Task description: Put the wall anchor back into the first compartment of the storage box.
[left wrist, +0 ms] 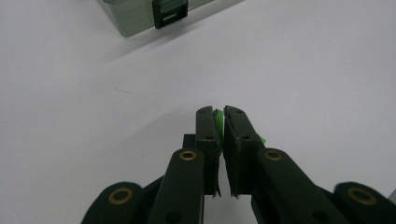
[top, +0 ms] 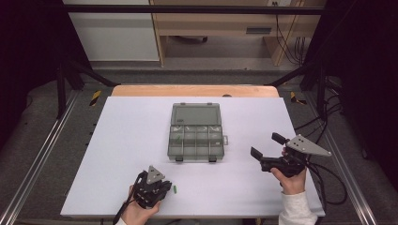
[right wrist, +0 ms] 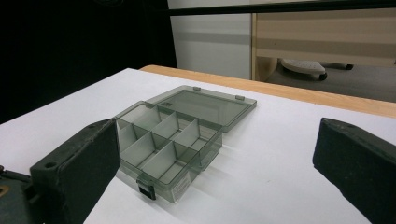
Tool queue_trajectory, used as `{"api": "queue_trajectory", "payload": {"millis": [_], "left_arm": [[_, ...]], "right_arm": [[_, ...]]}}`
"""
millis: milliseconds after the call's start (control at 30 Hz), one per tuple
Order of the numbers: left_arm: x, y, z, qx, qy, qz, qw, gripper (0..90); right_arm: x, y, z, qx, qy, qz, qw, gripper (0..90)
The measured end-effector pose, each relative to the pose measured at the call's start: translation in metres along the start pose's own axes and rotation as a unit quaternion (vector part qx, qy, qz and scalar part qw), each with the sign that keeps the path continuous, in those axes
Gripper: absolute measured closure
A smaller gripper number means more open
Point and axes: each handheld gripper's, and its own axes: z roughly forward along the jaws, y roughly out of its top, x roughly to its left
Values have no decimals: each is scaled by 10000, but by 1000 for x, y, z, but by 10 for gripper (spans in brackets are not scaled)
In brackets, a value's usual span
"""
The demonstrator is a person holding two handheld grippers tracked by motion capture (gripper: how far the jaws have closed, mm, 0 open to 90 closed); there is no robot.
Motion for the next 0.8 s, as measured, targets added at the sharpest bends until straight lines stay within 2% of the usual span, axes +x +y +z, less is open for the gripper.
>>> {"api": "queue_trajectory", "payload": {"millis": [500,533,800], "left_arm": [[7,15,-16,-383,10,11,9993,842],[8,18,-19,-427,25,72,9991,842],[12,33,-27,-639,56,132,9978,842]], "right_arm": [[0,-1,2,13,0,-13,10000,10],[0,-1,2,15,-11,-17,10000,10],[0,-1,3,28,-18,-21,10000,9]]}}
